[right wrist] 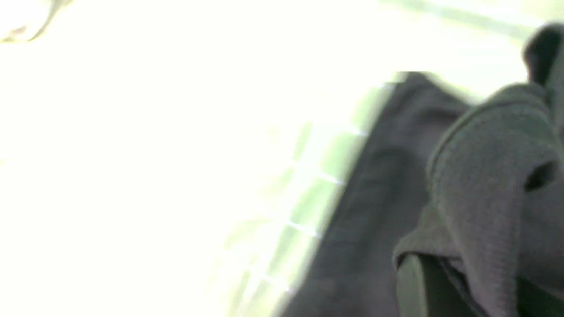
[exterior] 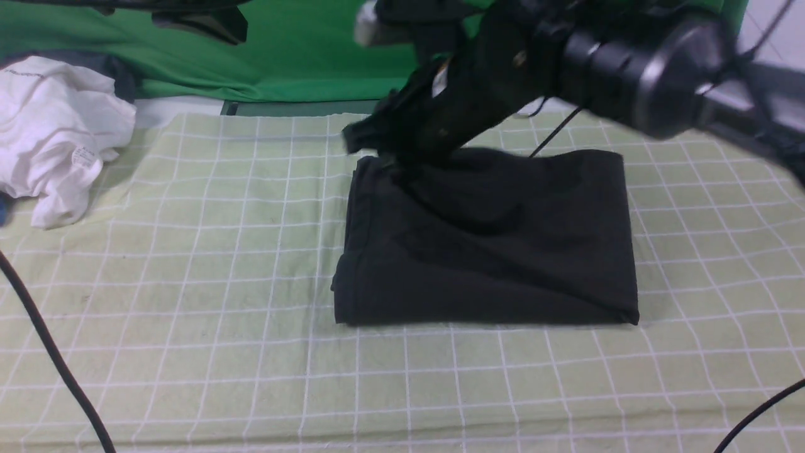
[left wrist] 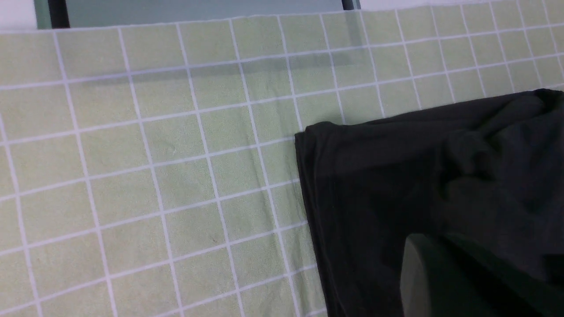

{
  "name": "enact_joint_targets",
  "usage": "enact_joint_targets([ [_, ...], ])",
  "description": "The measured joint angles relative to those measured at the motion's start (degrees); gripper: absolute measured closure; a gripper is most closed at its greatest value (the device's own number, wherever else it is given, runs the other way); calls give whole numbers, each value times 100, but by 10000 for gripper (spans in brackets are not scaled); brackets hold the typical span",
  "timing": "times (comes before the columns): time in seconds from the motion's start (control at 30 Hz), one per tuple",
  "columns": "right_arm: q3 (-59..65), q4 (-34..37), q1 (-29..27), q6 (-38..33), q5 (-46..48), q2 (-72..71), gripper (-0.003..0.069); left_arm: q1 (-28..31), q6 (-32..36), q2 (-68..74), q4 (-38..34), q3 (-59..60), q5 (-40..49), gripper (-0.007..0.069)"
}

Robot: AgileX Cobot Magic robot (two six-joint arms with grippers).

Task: Fold a long-sleeved shirt over a green coffee tablecloth.

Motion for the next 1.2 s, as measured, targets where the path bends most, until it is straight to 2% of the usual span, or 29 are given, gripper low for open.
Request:
enact_joint_targets([
  [0.1,0,0,195,39,-403,555,506,0,20,0,1,0,0,611],
  [0.13,0,0,195,39,-413,581,497,0,20,0,1,0,0,611],
  [0.17,0,0,243,41,-452,710,426,0,20,0,1,0,0,611],
  [0.33,0,7,281,40,-335,757,212,0,33,0,1,0,0,611],
  [0.4,0,0,262,-36,-61,585,167,0,45,0,1,0,0,611],
  [0.47,0,0,229,-126,114,457,158,0,45,0,7,0,0,611],
  [0.5,0,0,134,-285,498,130,157,0,45,0,19,0,0,611],
  [0.6,-6,-4,-75,-490,1177,-298,181,0,45,0,32,0,0,611],
  [0.7,-10,-11,-507,-829,2166,-901,275,0,45,0,37,0,0,611],
  [0.8,-10,-44,-934,-1115,3121,-1426,442,0,47,0,39,0,0,611],
  [0.9,56,-177,-1354,-1322,3578,-2082,610,0,47,0,44,0,0,611],
  [1.03,263,-468,-1621,-1387,3651,-2748,655,0,42,0,32,0,0,611],
  [1.2,1046,-1082,-1706,-1490,3677,-3941,659,0,42,0,30,0,0,611],
])
